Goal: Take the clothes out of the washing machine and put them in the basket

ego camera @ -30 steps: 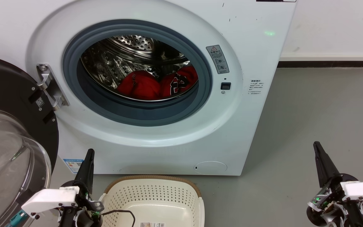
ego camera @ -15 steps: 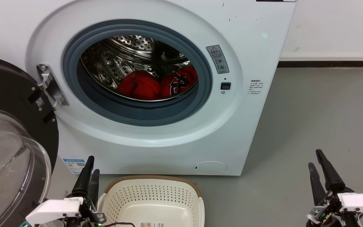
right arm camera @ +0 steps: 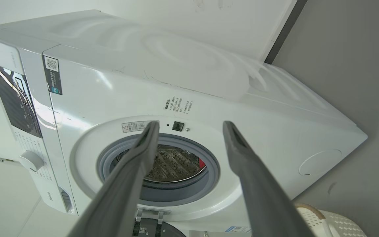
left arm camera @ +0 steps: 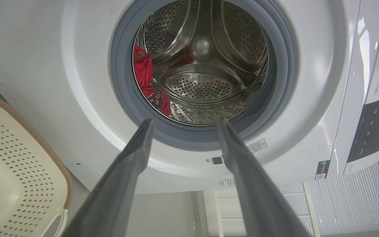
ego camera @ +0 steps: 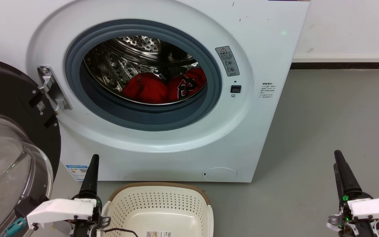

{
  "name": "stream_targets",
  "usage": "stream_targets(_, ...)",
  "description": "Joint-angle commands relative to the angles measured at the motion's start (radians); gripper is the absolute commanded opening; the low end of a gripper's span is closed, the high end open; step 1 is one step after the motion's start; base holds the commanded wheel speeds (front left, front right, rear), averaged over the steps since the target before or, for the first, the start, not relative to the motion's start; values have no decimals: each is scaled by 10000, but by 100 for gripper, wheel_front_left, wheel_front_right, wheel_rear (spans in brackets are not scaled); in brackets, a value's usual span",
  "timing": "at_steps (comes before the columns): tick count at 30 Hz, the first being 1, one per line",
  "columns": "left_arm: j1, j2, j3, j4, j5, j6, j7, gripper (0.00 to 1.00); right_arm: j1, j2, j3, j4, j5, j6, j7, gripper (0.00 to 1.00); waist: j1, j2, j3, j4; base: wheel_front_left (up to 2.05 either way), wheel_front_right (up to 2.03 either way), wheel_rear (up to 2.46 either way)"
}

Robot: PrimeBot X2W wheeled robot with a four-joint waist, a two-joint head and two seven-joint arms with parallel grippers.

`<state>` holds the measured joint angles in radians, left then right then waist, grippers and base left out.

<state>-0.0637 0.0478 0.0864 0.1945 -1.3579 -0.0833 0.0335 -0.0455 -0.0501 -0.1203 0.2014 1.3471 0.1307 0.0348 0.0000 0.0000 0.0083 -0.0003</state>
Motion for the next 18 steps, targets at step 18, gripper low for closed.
stream_targets(18,136,21,-685,-1098,3882,680,-795,100,357,-16,475,-1560,-4715,1,-806,100,0,0,40,6,0,0,0)
